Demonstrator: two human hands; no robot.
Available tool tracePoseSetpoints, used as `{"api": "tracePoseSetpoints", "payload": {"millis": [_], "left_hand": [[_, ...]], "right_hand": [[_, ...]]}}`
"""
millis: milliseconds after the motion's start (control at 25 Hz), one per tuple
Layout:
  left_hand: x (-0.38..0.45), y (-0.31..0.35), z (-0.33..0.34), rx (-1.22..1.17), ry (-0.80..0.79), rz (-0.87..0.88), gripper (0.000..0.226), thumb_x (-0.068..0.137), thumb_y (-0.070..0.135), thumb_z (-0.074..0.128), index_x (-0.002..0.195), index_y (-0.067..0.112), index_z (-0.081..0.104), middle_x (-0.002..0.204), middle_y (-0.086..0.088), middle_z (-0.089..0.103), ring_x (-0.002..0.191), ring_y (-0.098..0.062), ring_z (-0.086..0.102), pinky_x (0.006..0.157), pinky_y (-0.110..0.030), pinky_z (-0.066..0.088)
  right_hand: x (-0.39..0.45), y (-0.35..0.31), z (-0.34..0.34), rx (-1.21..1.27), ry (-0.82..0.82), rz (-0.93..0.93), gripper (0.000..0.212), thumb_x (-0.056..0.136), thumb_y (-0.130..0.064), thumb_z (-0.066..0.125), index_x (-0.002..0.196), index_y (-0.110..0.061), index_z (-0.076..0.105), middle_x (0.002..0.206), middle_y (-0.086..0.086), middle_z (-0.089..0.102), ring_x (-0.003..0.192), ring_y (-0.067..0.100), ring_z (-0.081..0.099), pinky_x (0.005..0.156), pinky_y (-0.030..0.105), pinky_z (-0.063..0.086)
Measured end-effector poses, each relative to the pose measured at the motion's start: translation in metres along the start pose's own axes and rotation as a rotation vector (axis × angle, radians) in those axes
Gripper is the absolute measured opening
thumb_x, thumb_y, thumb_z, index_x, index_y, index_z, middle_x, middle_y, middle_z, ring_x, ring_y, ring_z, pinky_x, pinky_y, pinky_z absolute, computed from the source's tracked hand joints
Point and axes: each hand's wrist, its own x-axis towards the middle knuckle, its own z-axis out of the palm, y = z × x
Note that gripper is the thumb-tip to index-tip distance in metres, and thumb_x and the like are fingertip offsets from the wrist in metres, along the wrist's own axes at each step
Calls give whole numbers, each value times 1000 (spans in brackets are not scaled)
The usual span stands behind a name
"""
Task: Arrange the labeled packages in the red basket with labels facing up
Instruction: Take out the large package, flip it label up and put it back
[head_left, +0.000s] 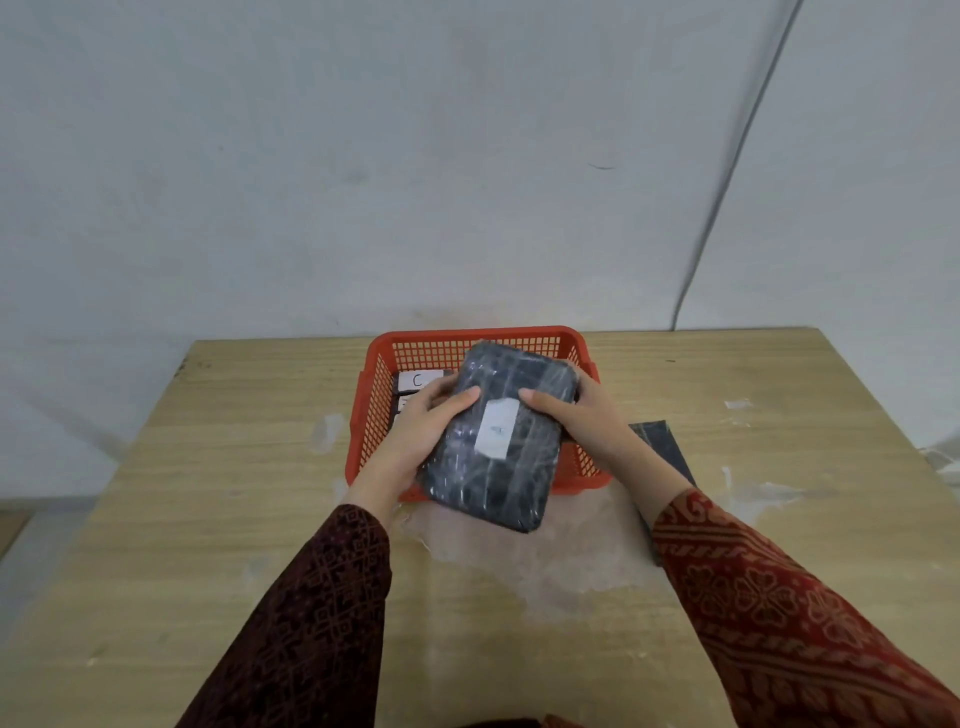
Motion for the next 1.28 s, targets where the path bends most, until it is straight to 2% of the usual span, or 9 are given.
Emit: {"api": "tracePoseSetpoints", "payload": {"millis": [200,400,520,720,840,1000,1120,1200,1280], "left_hand": [[6,-38,3,-161,20,-116,33,86,27,68,117,18,61,117,-8,69,92,-22,74,72,-37,60],[43,-40,12,-218,503,-135,43,77,34,77,108,12,57,107,-7,64,100,-26,66,88,-44,57],[69,-35,21,-17,569,-64,36,83,37,70,109,13,63,96,3,61,100,-22,61,95,-45,53],[110,-39,27,159,412,-2,53,86,24,68,133,18,43,131,-10,57,115,-21,57,96,-37,49],[120,-57,24,429,289,131,52,85,25,70,132,18,48,138,-8,50,126,-19,48,103,-32,40],[126,-79,20,612,127,124,63,90,39,60,146,25,36,164,-4,6,150,-23,8,116,-35,17],[126,-86,21,649,56,191,63,94,37,56,150,23,30,164,0,-8,151,-19,-1,119,-37,25],[124,-84,26,733,138,267,50,94,33,58,141,19,46,163,-8,10,150,-26,10,118,-41,28],[120,-82,30,974,261,448,28,91,27,61,115,13,64,140,-15,47,135,-34,40,106,-45,39]], "right_hand": [[15,28,-2,279,426,170,15,85,-32,67,93,-28,55,107,4,65,103,24,64,92,50,54],[23,39,-10,-369,434,72,32,87,-29,64,113,-13,54,111,5,60,105,25,59,90,43,52],[32,40,-12,-573,409,-64,46,88,-20,64,128,-11,43,125,8,51,108,17,50,90,34,45],[63,54,-15,-921,261,-49,50,91,-21,60,134,-7,40,148,22,23,134,38,32,111,46,33],[74,66,-9,-1098,137,21,56,96,-21,51,144,-6,27,156,24,11,140,44,19,114,48,25],[74,87,-5,-1349,54,2,61,98,-17,43,148,1,10,158,24,6,146,40,-2,119,44,9],[65,94,-1,-1390,100,-28,62,95,-16,45,148,-2,16,158,21,10,148,34,0,119,40,18],[62,91,0,-1367,145,-94,53,90,-12,51,141,-5,36,150,22,32,143,36,23,112,45,36],[60,87,0,-1358,161,-119,47,88,-13,52,134,-6,45,139,19,46,133,34,38,104,46,43]]}}
